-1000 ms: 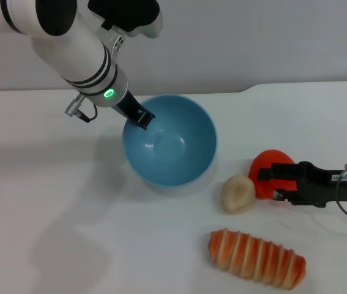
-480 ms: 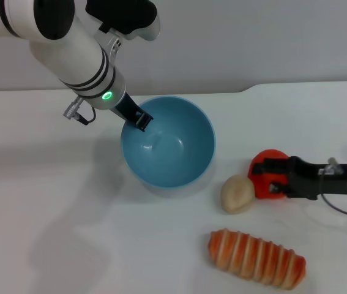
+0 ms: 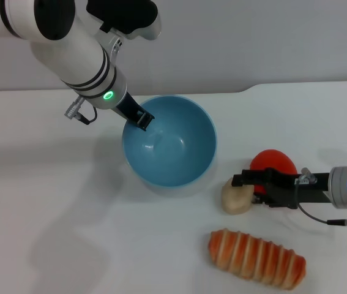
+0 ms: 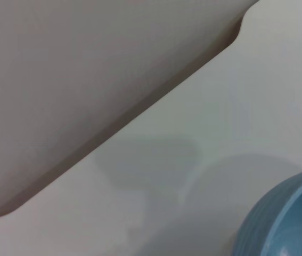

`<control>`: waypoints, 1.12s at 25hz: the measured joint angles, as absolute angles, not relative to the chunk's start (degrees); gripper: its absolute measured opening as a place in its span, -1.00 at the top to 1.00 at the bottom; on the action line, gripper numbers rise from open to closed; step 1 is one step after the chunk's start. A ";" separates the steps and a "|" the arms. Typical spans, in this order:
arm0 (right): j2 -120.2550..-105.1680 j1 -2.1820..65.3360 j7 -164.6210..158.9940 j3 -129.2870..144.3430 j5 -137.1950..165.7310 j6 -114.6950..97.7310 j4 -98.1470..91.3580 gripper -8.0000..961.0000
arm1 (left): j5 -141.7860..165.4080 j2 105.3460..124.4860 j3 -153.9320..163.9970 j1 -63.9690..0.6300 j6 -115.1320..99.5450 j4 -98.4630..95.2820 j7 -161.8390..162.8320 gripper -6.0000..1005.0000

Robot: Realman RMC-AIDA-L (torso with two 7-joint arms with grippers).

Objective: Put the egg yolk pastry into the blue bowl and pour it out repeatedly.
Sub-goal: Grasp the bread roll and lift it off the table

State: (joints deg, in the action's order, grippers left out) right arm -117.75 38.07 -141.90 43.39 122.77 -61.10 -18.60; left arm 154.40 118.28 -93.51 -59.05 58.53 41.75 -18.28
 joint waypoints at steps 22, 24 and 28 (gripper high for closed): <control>-117.82 38.32 -138.37 43.42 122.79 -59.88 -19.16 0.09 | 154.57 118.30 -93.51 -58.92 57.65 41.65 -18.28 0.99; -117.85 38.32 -137.14 43.41 122.54 -59.82 -19.17 0.26 | 154.50 118.30 -93.52 -58.91 57.63 41.65 -18.28 0.99; -117.89 38.32 -135.63 43.08 122.35 -60.15 -19.34 0.55 | 154.35 118.30 -93.52 -58.73 57.56 41.65 -18.28 0.99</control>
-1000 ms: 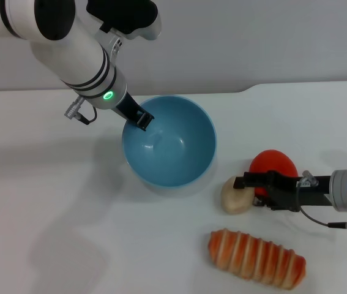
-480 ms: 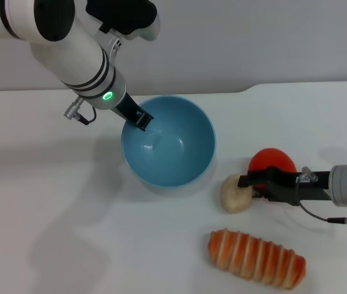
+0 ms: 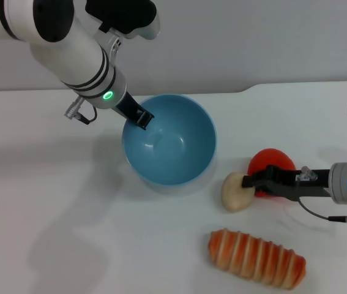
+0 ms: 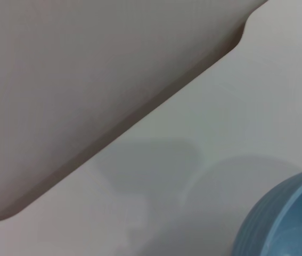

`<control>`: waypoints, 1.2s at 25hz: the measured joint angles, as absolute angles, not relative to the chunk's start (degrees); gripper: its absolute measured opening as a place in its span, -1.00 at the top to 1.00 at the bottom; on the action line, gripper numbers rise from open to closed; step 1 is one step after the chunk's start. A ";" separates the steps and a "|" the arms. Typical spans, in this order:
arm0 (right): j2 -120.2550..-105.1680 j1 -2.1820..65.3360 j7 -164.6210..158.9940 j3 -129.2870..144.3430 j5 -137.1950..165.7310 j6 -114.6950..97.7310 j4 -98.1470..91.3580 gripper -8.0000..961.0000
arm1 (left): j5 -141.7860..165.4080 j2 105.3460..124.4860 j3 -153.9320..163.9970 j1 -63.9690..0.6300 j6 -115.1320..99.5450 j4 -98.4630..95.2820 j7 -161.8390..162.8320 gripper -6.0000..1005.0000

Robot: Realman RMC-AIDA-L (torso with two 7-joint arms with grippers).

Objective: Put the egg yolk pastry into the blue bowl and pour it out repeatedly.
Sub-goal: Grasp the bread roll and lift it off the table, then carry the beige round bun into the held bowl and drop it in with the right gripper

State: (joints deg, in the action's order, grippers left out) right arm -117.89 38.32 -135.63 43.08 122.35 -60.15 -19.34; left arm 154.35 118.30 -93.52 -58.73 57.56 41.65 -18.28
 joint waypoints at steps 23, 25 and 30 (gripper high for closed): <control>-118.21 36.92 -127.50 43.27 106.55 -83.95 -30.40 0.96 | 154.15 118.48 -93.51 -58.36 57.77 41.60 -18.19 0.99; -118.22 37.21 -126.35 43.33 105.15 -82.65 -30.62 0.97 | 154.14 118.48 -93.36 -58.35 58.10 41.58 -18.19 0.99; -118.27 39.62 -124.89 43.59 104.22 -75.93 -29.74 0.97 | 154.10 118.48 -93.27 -58.19 58.74 41.67 -18.19 0.99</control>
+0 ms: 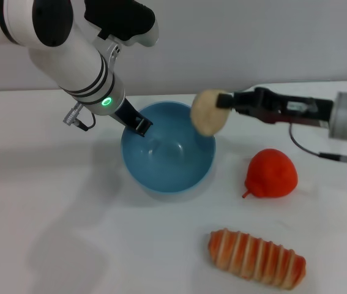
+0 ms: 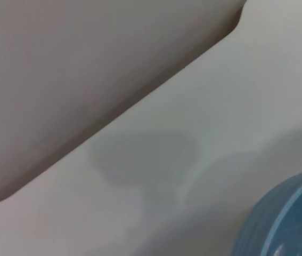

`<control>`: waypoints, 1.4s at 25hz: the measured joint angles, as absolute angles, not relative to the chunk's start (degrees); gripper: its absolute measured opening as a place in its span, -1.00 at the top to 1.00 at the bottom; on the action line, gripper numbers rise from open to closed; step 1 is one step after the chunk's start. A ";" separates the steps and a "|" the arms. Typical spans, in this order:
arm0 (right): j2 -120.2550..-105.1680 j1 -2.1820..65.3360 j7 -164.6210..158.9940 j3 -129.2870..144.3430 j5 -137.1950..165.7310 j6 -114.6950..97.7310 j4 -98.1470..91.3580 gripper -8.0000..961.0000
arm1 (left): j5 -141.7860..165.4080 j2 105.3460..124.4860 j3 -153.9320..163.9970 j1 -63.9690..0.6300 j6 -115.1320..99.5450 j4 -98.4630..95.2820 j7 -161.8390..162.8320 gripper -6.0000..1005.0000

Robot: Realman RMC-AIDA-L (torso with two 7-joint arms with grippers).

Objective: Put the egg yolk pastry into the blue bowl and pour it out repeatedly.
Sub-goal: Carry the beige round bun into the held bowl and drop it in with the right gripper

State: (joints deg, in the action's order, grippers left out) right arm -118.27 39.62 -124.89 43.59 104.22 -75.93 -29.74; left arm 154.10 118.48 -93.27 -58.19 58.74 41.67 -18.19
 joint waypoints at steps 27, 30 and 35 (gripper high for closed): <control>-118.85 45.26 -116.89 48.17 100.37 -66.69 -20.64 0.78 | 153.07 118.56 -93.25 -57.91 58.77 41.59 -18.23 0.99; -118.85 44.91 -115.25 48.39 98.81 -66.89 -20.51 0.67 | 153.06 118.56 -93.25 -57.79 58.77 41.60 -18.22 0.99; -118.85 43.89 -110.64 48.49 98.43 -70.04 -21.78 0.29 | 153.08 118.54 -93.25 -57.70 58.37 41.75 -18.21 0.99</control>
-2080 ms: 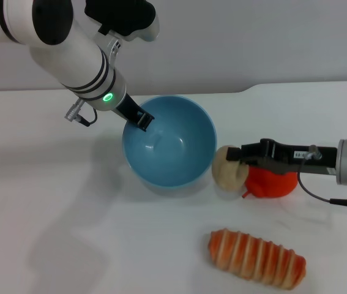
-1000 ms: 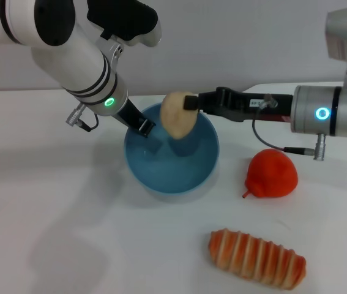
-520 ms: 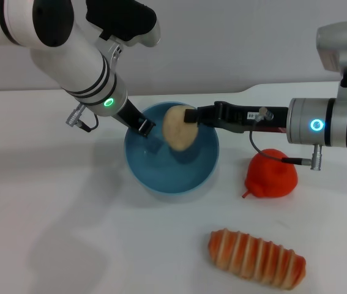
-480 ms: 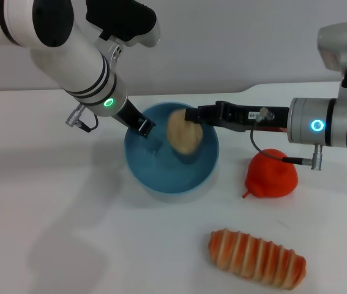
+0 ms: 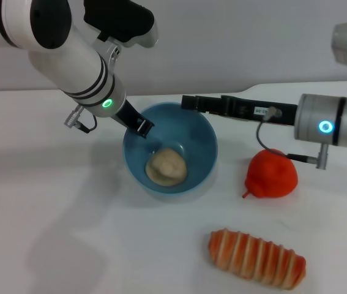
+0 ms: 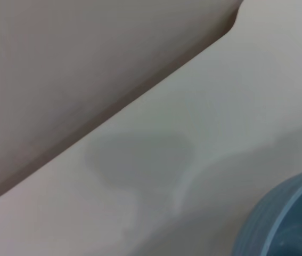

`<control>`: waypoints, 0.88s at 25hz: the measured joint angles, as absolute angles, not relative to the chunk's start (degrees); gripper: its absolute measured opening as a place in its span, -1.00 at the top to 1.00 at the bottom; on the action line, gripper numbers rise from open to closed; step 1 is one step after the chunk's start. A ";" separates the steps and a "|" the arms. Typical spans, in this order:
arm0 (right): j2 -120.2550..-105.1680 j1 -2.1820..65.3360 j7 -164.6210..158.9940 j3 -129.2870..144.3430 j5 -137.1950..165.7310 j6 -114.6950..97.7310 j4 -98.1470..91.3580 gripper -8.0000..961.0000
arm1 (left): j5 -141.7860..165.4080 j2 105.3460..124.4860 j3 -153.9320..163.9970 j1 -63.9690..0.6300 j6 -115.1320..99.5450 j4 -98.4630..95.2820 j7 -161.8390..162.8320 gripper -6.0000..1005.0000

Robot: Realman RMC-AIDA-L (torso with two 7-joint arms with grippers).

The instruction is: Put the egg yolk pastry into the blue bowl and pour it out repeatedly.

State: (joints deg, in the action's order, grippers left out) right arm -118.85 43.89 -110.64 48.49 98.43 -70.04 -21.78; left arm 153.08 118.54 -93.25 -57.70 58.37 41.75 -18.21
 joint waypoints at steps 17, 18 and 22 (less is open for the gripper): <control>-119.14 30.75 -41.51 48.14 68.24 -64.55 -18.98 0.04 | 153.12 118.33 -93.25 -56.93 55.83 42.08 -18.48 0.99; -119.22 30.55 -36.91 48.12 66.44 -64.61 -18.01 0.04 | 153.11 118.39 -93.25 -56.82 55.35 41.99 -18.48 0.99; -119.33 30.64 -22.55 47.90 55.85 -64.96 -11.40 0.04 | 153.11 118.45 -93.25 -56.26 54.66 42.21 -18.35 0.99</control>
